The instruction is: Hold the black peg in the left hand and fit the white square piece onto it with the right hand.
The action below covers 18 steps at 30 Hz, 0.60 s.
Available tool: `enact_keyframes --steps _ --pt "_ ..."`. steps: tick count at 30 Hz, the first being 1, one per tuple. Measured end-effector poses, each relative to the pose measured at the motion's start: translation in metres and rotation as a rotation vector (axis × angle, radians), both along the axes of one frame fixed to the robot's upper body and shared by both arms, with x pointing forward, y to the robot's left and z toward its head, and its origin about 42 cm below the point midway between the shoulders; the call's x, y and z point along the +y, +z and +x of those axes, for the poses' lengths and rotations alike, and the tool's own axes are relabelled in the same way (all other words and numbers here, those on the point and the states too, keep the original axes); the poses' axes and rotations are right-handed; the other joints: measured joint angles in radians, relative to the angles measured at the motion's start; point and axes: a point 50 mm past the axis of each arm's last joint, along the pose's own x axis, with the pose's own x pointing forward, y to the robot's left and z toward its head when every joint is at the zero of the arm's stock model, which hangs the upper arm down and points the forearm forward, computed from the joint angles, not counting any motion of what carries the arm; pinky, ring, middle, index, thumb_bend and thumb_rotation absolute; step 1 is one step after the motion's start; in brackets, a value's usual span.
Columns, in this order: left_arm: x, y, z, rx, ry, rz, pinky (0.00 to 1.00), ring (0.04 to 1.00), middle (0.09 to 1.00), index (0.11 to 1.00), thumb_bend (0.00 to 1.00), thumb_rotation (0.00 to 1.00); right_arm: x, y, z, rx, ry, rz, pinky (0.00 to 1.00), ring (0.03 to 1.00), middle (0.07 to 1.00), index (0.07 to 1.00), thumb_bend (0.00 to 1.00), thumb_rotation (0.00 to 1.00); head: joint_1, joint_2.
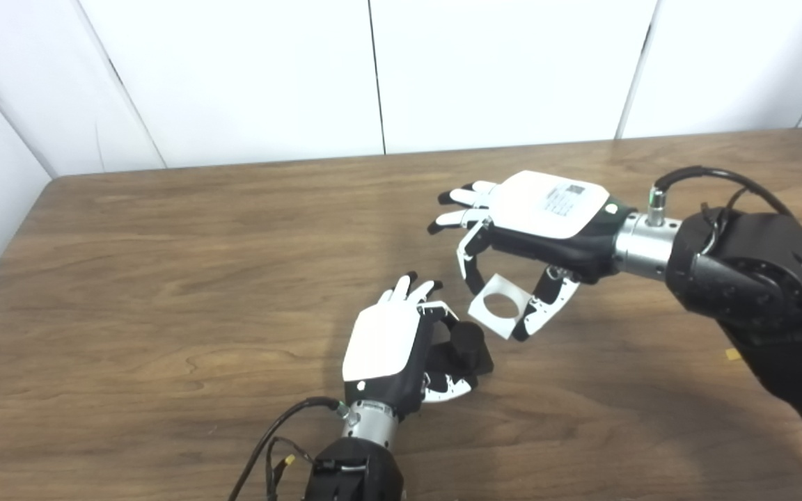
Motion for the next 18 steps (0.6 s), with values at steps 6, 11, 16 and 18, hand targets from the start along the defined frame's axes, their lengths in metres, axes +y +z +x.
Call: enact_keyframes --steps 6,11,16,18 --pt "0.0 0.0 0.0 0.001 0.0 0.0 0.96 0.995 0.905 0.491 0.52 0.07 0.005 -0.003 -0.001 0.005 0.014 -0.003 1.0 1.0 0.918 0.491 0.52 0.14 0.002 0.006" --pt "-0.001 0.0 0.0 0.001 0.0 0.001 0.96 0.995 0.906 0.491 0.52 0.06 0.01 -0.005 -0.003 0.016 0.029 -0.007 1.0 1.0 0.92 0.491 0.52 0.14 0.006 0.009" --pt "-0.001 0.0 0.0 0.005 0.001 0.0 0.96 0.998 0.91 0.491 0.52 0.07 0.015 -0.007 -0.004 0.025 0.046 -0.01 1.0 1.0 0.919 0.491 0.52 0.14 0.006 0.011" --pt "-0.001 0.001 0.001 0.008 0.0 0.0 0.96 0.996 0.908 0.491 0.52 0.07 0.016 -0.008 -0.004 0.026 0.048 -0.011 1.0 1.0 0.917 0.491 0.52 0.14 0.008 0.012"
